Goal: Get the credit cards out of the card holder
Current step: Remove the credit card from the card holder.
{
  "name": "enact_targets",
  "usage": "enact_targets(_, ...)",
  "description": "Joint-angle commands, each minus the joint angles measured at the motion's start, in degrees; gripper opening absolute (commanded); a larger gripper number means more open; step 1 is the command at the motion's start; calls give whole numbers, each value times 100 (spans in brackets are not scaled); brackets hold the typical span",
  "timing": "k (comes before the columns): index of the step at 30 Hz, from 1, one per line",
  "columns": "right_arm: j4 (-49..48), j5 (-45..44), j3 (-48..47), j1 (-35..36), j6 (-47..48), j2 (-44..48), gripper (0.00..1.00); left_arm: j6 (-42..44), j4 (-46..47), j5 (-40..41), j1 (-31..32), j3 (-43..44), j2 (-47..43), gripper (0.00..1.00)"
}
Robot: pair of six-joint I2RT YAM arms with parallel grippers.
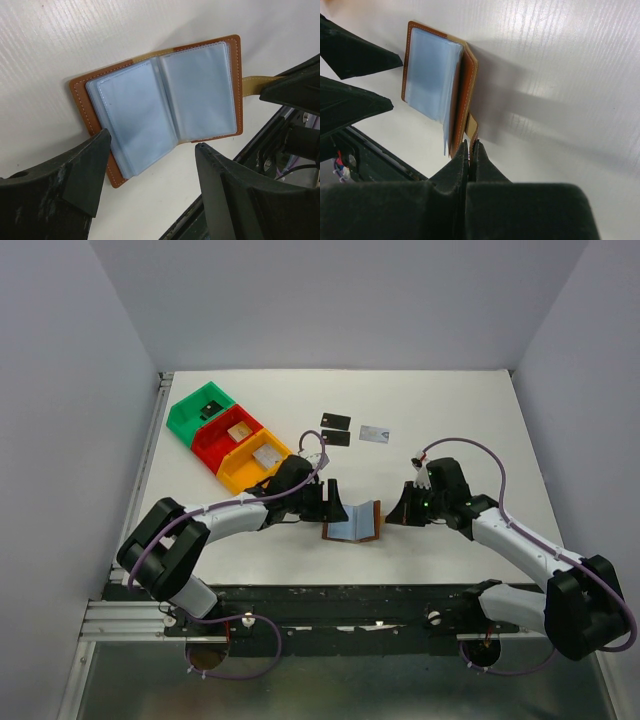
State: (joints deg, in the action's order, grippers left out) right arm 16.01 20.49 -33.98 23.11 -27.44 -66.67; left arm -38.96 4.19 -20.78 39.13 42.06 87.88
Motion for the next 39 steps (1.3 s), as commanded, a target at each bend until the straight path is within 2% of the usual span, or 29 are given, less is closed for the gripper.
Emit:
enact_targets(1, -98, 148, 58, -52, 37, 14, 0, 73, -137, 170, 59, 48, 72, 79)
enact_targets(13, -160, 183, 102, -44, 2, -56, 0, 178, -287, 47, 147, 258, 379, 79)
enact_targets(25, -291, 43, 277, -44, -174, -443, 0, 512, 56, -752, 358, 566, 652, 79)
enact_targets(39, -274, -124, 330, -44, -209, -557, 0, 969, -23, -972, 709, 1014, 704, 79)
